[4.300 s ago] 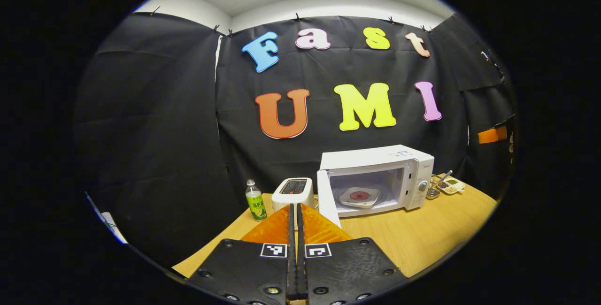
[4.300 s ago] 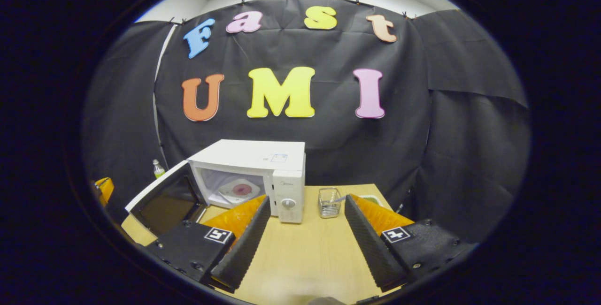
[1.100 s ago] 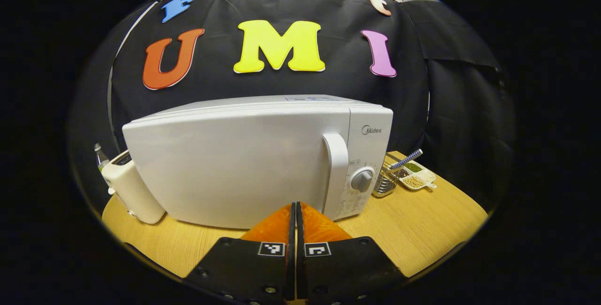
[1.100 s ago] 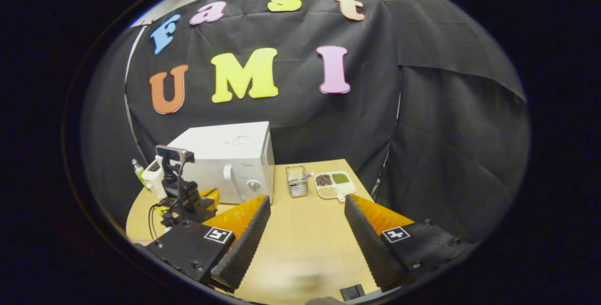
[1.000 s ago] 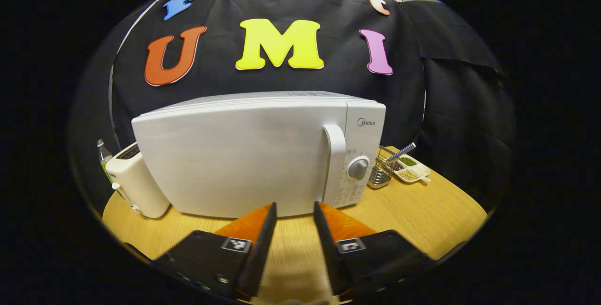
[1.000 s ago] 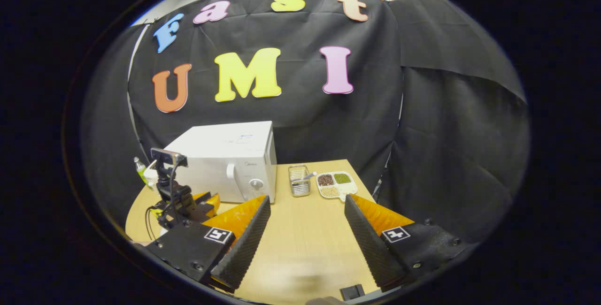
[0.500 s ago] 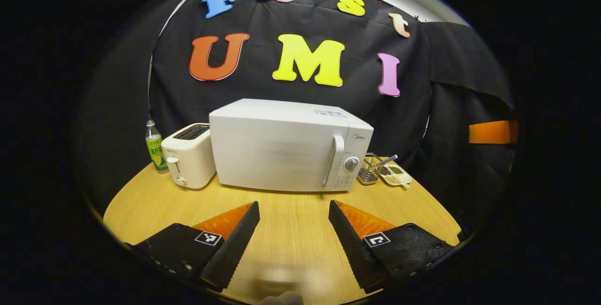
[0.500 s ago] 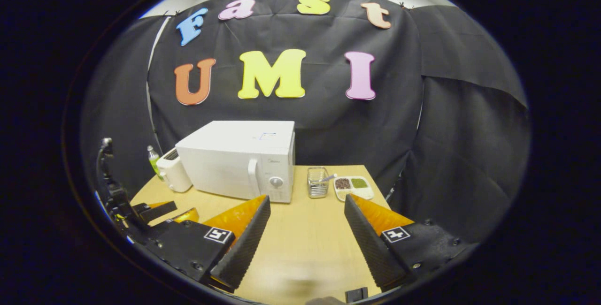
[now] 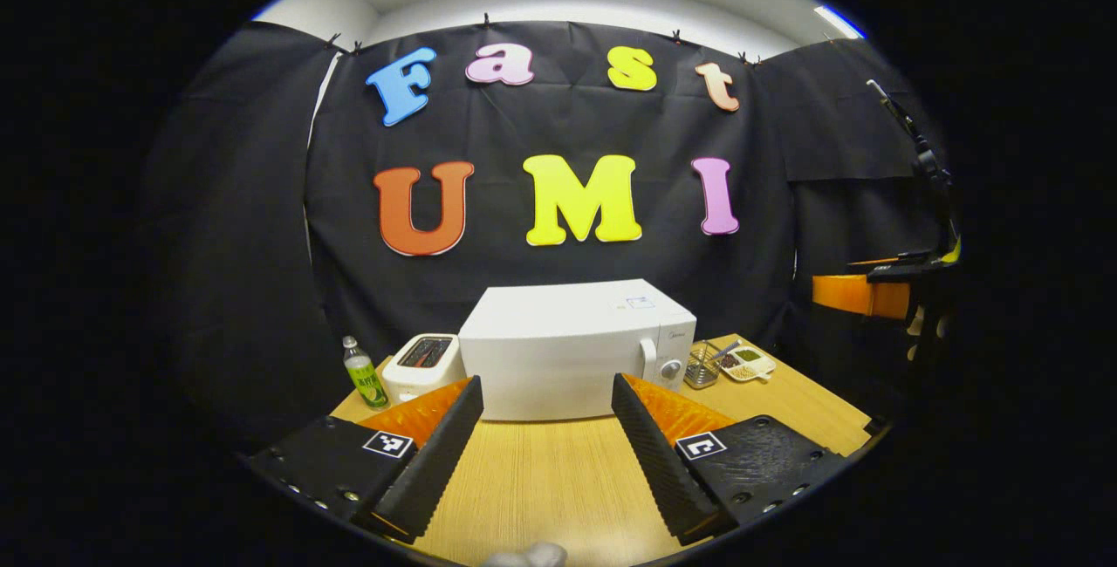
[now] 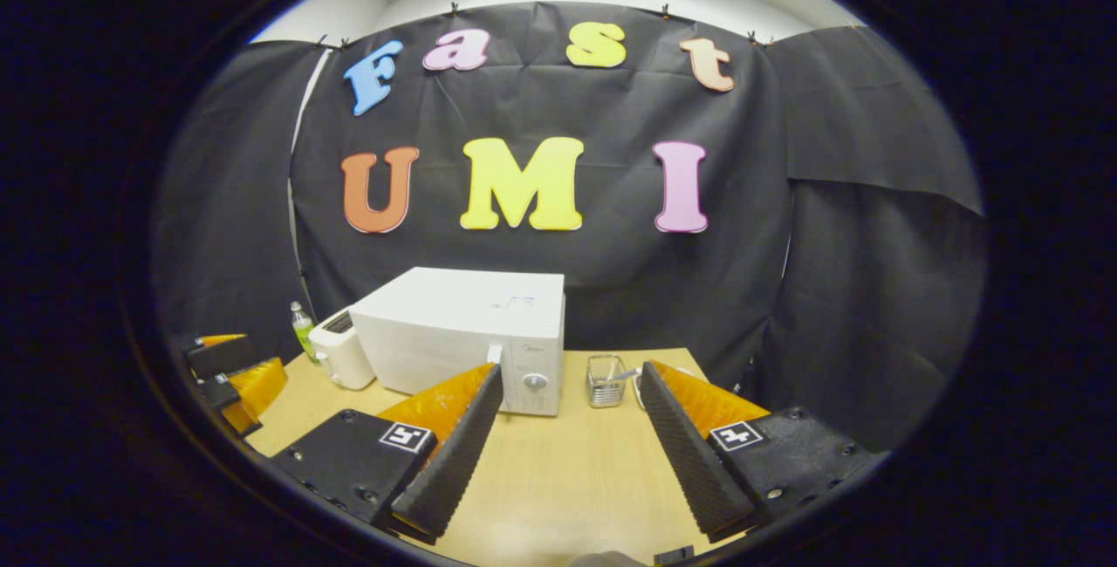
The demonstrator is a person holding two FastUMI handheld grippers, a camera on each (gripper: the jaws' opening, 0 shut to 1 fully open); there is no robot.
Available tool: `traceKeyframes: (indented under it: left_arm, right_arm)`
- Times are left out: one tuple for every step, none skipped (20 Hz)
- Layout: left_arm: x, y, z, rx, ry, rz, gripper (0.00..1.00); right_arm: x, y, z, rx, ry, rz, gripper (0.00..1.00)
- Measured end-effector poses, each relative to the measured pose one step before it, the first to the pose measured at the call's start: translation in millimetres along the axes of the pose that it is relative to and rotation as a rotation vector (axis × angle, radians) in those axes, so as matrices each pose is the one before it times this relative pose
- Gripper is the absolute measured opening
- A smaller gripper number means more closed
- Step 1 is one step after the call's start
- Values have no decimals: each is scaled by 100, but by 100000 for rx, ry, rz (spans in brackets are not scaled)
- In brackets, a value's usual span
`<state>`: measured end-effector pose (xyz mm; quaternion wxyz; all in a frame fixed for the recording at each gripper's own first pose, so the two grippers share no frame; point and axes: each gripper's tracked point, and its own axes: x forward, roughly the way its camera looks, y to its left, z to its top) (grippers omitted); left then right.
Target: Open the microwave oven with the left hand, put the food in, and close the microwave oven.
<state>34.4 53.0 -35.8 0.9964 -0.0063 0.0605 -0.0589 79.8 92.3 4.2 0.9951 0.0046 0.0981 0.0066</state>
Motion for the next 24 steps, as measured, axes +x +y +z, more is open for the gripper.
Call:
traceKeyframes:
  left_arm:
    - [-252, -236, 1138, -119, -1707, -700, 94]
    - [-178, -116, 1196, -218, -2581, -382, 94]
    - [-99, -210, 1201, -494, -2288, -643, 94]
    - [49, -131, 724, 50, -1645, -33, 93]
    - [48, -190, 497, 438, -1293, -485, 93]
    - [-33, -21, 265, 314, -756, 484, 94]
    - [228, 60, 339, 603, -793, 213, 94]
    - [175, 135, 73, 320, -145, 561, 94]
    - [9, -36, 92, -83, -578, -15, 95]
    - [20, 269, -9, 73, 147, 791, 95]
    - [-4, 209, -35, -35, 449, 973, 95]
    - [3, 172, 127, -402, -52, 812, 95]
    - [84, 104, 250, -706, -173, 583, 95]
    - [-54, 87, 301, -374, -819, 340, 95]
    - [3, 391, 434, 114, -935, 1486, 95]
    - [40, 203, 79, 74, -200, 776, 95]
    - [16, 120, 311, -570, -759, 550, 95]
    - [-58, 51, 223, -1080, -263, 185, 95]
    - [-4, 6, 123, -974, -100, 57, 95]
    - [-139, 235, 163, -238, -383, 786, 95]
    - [23, 279, 58, 23, -148, 633, 95]
    - [-221, 123, 147, 74, -699, 38, 95]
    - [-5, 20, 73, 245, -541, 137, 95]
    - [-42, 356, 50, 228, 367, 664, 95]
  right_arm:
    - [-282, -108, 718, 481, -1989, -744, 100]
    - [-249, -39, 682, 593, -1951, -250, 92]
    - [-298, 165, 399, 525, -1280, 98, 92]
    - [-194, 95, 466, 696, -1691, 434, 92]
    - [-202, 175, 336, 366, -953, 677, 92]
    - [-152, 261, 298, 262, -939, 1315, 92]
    - [-155, 348, 107, -91, -459, 1053, 92]
    - [-120, 170, 168, -340, -714, 807, 92]
    - [-161, 120, 260, -764, -780, 81, 92]
    - [-20, -103, 100, -554, -491, -176, 92]
    - [-104, 25, -176, -50, 600, 299, 100]
    - [76, 180, -73, 632, 351, 587, 100]
    - [79, -8, 140, 503, -17, 313, 100]
    - [11, -134, 192, 100, 50, 161, 100]
    - [311, -72, -61, -108, 74, 354, 100]
    - [91, 29, -32, -144, 655, 552, 100]
    - [-253, 174, -181, -55, -2, 330, 100]
    - [-97, -130, 50, -307, 101, -45, 92]
    - [-167, -42, -110, -162, 160, 175, 92]
    - [-116, 12, -51, 77, 65, 88, 100]
    - [-77, 34, -70, 246, 583, 190, 100]
    - [-75, -146, -124, 660, -126, -342, 100]
    - [87, -86, 35, 190, -59, -137, 100]
    - [42, -131, -165, -256, 381, -354, 100]
